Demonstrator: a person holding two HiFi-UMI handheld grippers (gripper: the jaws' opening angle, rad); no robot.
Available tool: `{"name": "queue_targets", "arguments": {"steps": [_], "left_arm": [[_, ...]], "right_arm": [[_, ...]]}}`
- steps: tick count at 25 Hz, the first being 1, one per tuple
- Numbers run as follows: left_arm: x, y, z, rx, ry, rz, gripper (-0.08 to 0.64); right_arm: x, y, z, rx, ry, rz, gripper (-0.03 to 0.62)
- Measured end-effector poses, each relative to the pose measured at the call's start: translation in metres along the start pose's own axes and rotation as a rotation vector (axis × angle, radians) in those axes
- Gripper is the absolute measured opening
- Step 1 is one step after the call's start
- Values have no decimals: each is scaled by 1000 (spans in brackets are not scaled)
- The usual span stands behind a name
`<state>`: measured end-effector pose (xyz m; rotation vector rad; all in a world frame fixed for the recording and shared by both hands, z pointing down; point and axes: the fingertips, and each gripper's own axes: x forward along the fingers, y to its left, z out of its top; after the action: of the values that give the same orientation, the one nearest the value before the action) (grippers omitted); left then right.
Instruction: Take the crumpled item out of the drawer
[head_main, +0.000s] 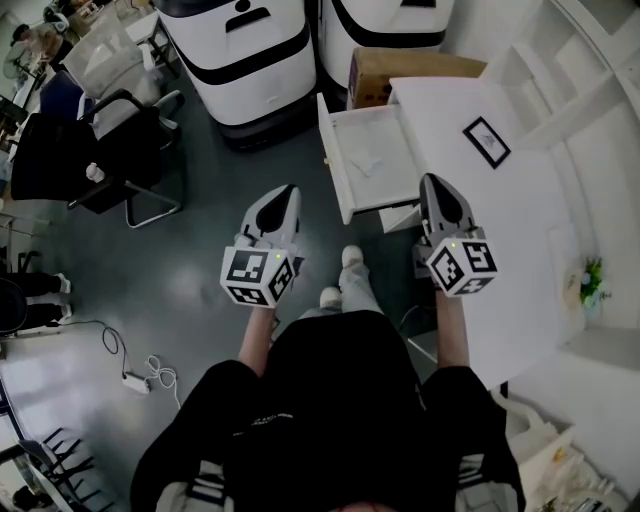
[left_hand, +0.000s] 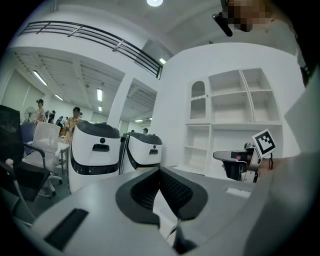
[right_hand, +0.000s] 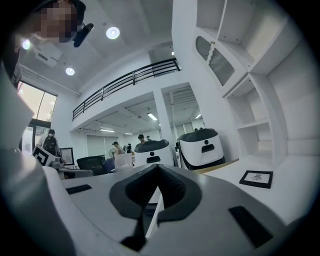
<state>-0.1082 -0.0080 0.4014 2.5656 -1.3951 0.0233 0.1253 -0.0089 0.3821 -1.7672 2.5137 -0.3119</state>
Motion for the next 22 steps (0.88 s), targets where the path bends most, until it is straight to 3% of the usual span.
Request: {"name": "queue_targets", "arguments": {"steps": [10,22], "left_arm": [[74,27,-21,-41,72,24,-2],[170,48,-70,-112,217,58,-2]], "right_arm": [[81,-48,-29,63,83,11,-8],[173,-93,-83,100,258,85,-8]]}}
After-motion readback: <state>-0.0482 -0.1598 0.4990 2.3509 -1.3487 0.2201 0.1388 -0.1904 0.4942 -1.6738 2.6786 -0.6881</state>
